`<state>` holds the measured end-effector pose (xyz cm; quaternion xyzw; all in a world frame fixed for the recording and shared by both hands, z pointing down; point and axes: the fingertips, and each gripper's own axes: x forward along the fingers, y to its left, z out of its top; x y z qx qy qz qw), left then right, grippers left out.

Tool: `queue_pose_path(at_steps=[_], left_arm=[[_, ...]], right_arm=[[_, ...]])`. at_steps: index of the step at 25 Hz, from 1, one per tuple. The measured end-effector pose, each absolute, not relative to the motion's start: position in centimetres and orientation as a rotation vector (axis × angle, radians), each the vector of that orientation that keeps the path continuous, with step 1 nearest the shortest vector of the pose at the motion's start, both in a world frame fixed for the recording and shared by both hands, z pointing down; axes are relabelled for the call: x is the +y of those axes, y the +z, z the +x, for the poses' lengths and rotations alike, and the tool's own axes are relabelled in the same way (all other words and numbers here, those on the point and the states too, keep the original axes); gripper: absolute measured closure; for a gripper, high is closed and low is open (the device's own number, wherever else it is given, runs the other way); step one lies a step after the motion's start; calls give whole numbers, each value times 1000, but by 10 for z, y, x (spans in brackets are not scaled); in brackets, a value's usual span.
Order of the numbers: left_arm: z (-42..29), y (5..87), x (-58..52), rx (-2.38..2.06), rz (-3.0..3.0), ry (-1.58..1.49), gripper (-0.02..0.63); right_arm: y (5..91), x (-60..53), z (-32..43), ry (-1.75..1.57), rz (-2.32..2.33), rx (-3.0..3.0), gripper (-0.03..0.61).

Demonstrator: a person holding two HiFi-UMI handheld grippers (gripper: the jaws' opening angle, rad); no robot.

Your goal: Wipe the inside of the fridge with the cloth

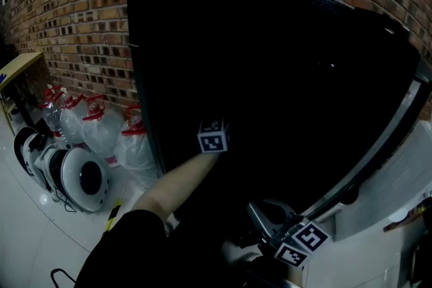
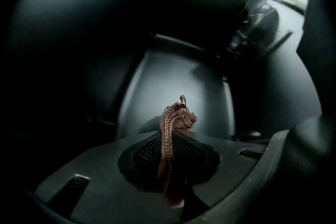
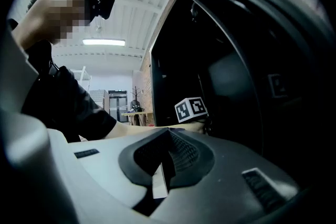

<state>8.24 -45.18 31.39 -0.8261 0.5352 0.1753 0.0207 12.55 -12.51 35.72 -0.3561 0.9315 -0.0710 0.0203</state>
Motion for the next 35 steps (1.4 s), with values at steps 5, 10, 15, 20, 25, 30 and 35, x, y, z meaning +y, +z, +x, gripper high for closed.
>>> queue_pose_path(at_steps=[5,10,15,20,25,30,35], left_arm=[[123,328,-442,1457,-2661,487,566],[174,337,-434,1273,-2768,521,566],[214,344,-438,1227,-2862,539,565],[240,360,-448,1282,-2916,386,566],[250,368,-455,1320,-2828,213,565],[245,366,-458,1311,-2767,150,561],[217,370,-466,1408,-2740,134,561]], right_arm=[[364,-131,107,-228,-1075,2929,575],[368,-132,119,-219,-1156,2917,575],[377,-130,129,-265,-1237,2897,575],[373,-132,132,-261,-1265,2888,575],[376,-136,130,-252,-1263,2897,574],[372,-139,130,-264,-1250,2886,575],[368,-138,125,-251,-1233,2893,575]])
